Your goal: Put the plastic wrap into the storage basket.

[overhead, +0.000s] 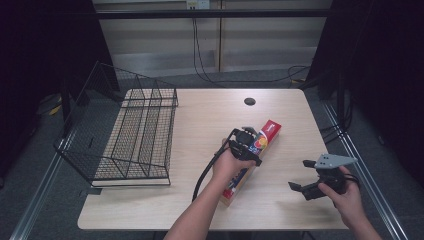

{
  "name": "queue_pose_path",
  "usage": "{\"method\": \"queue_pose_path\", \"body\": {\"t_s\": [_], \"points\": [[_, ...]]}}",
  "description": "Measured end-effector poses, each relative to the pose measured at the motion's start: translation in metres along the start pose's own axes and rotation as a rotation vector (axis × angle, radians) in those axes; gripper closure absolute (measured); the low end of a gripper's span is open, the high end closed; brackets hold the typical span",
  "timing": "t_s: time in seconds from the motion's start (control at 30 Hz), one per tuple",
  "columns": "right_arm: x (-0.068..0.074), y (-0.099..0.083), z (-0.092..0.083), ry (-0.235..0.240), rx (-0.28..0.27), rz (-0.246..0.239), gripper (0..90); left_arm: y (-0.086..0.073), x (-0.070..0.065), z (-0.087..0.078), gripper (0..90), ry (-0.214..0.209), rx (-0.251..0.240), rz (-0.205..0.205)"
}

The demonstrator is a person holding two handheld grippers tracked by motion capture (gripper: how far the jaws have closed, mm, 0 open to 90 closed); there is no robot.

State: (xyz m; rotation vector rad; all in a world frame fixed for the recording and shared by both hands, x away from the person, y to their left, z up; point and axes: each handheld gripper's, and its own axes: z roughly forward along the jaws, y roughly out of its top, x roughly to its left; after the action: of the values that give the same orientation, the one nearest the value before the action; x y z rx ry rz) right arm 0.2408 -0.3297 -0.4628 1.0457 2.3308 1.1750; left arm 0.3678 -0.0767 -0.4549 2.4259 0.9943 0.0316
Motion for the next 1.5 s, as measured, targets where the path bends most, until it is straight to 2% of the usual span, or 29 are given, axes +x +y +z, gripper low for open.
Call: {"method": "queue_pose_path", "body": {"t_s": [0.1, 0.5, 0.57, 0.73, 0.9, 0.93, 1.0, 1.03, 1.07, 1.13, 1.23, 1.3, 1.33, 1.43, 1.5], "points": [[0.0, 0.0, 0.0, -0.001, 0.002, 0.0, 1.8, 0.002, 0.0, 0.002, 29.7, -0.011, 0.023, 0.008], [0.0, 0.0, 0.001, 0.004, 0.007, -0.011, 1.8, 0.006, -0.002, 0.008, 39.8, -0.009, 0.062, 0.015], [0.001, 0.0, 0.001, 0.01, 0.009, -0.012, 1.8, 0.009, -0.002, 0.005, 42.3, 0.003, 0.079, -0.013], [0.001, 0.0, 0.001, 0.006, 0.008, -0.013, 1.8, 0.009, -0.001, 0.001, 44.4, 0.018, 0.141, 0.005], [0.0, 0.0, 0.001, 0.005, 0.006, -0.011, 1.8, 0.008, 0.004, -0.008, 44.5, -0.01, 0.164, -0.013], [0.0, 0.0, 0.001, 0.01, 0.004, -0.012, 1.8, 0.009, 0.007, -0.014, 44.6, -0.004, 0.185, 0.003], [0.0, 0.0, 0.001, 0.007, 0.005, -0.011, 1.8, 0.009, 0.009, -0.02, 44.6, 0.005, 0.198, -0.004], [0.0, 0.0, 0.001, 0.008, 0.006, -0.011, 1.8, 0.009, 0.012, -0.023, 44.6, 0.001, 0.196, -0.001], [0.0, 0.0, 0.001, 0.006, 0.005, -0.012, 1.8, 0.009, 0.013, -0.026, 44.6, -0.004, 0.192, -0.022], [0.0, 0.0, 0.001, 0.01, 0.005, -0.012, 1.8, 0.009, 0.018, -0.033, 44.6, -0.016, 0.19, -0.031], [0.0, 0.0, 0.001, 0.007, 0.005, -0.012, 1.8, 0.009, 0.021, -0.042, 44.6, -0.005, 0.18, -0.029], [0.0, 0.0, 0.001, 0.009, 0.005, -0.012, 1.8, 0.01, 0.022, -0.045, 44.6, -0.003, 0.18, -0.033], [0.0, 0.0, 0.001, 0.008, 0.005, -0.013, 1.8, 0.01, 0.025, -0.051, 44.6, -0.01, 0.174, -0.05], [0.001, 0.0, 0.001, 0.01, 0.006, -0.013, 1.8, 0.01, 0.028, -0.056, 44.6, -0.007, 0.172, -0.05], [0.001, 0.001, 0.001, 0.01, 0.005, -0.012, 1.8, 0.011, 0.031, -0.064, 44.6, 0.005, 0.19, -0.056]]}}
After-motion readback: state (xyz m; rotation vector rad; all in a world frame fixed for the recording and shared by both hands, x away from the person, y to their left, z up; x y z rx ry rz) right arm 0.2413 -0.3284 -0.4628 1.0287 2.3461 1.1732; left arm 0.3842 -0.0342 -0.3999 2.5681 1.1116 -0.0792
